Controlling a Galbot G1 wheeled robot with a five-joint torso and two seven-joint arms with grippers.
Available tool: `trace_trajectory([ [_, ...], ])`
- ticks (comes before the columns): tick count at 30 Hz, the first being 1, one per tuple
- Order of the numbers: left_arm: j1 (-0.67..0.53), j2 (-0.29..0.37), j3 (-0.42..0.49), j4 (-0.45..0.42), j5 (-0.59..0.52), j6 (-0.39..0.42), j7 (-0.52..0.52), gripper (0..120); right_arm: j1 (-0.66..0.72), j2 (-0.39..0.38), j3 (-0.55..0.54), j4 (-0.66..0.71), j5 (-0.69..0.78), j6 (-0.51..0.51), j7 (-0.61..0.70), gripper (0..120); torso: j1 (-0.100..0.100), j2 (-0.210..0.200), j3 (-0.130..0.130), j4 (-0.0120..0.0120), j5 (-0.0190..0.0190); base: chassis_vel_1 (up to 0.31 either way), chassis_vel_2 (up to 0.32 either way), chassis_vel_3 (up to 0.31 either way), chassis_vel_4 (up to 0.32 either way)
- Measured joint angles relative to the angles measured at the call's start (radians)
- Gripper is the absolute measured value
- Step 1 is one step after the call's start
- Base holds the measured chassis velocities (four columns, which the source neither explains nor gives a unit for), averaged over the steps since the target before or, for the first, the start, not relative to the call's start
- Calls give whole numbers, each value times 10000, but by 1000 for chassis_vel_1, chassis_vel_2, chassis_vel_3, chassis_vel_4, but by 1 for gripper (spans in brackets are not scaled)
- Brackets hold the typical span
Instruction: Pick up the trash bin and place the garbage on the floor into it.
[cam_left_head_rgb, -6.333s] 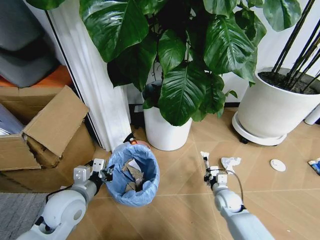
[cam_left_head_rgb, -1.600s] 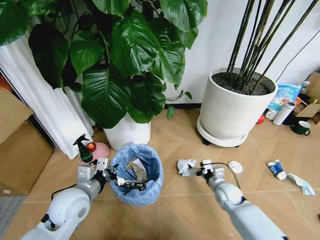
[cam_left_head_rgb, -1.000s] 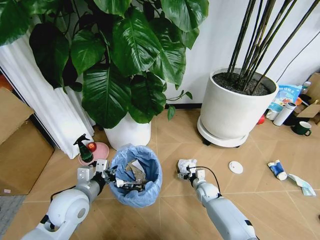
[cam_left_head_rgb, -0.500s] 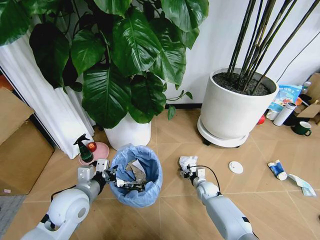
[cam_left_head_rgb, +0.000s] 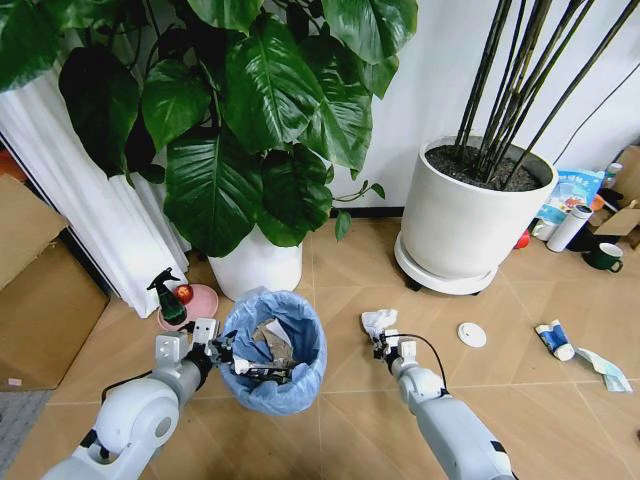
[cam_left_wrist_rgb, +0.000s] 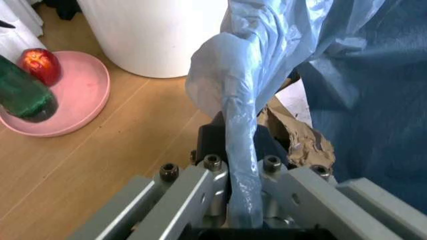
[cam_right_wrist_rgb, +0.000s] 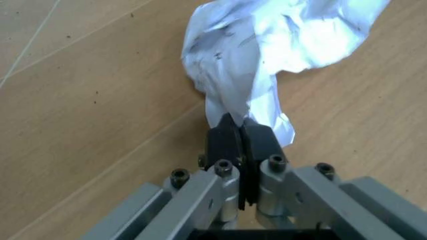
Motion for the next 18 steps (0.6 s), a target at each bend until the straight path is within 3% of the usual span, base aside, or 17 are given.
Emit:
trace_trajectory([
  [11,42,49,-54,-102,64,-29,73,0,-443,-137,342,919,-189,17,250,0,0,0,0,1,1,0,0,0,0],
  [18,81,28,-46,-82,408,-129,226,0,-1339,-657,650,3250,-799,366,381,0,0,0,0,1,-1,0,0,0,0],
])
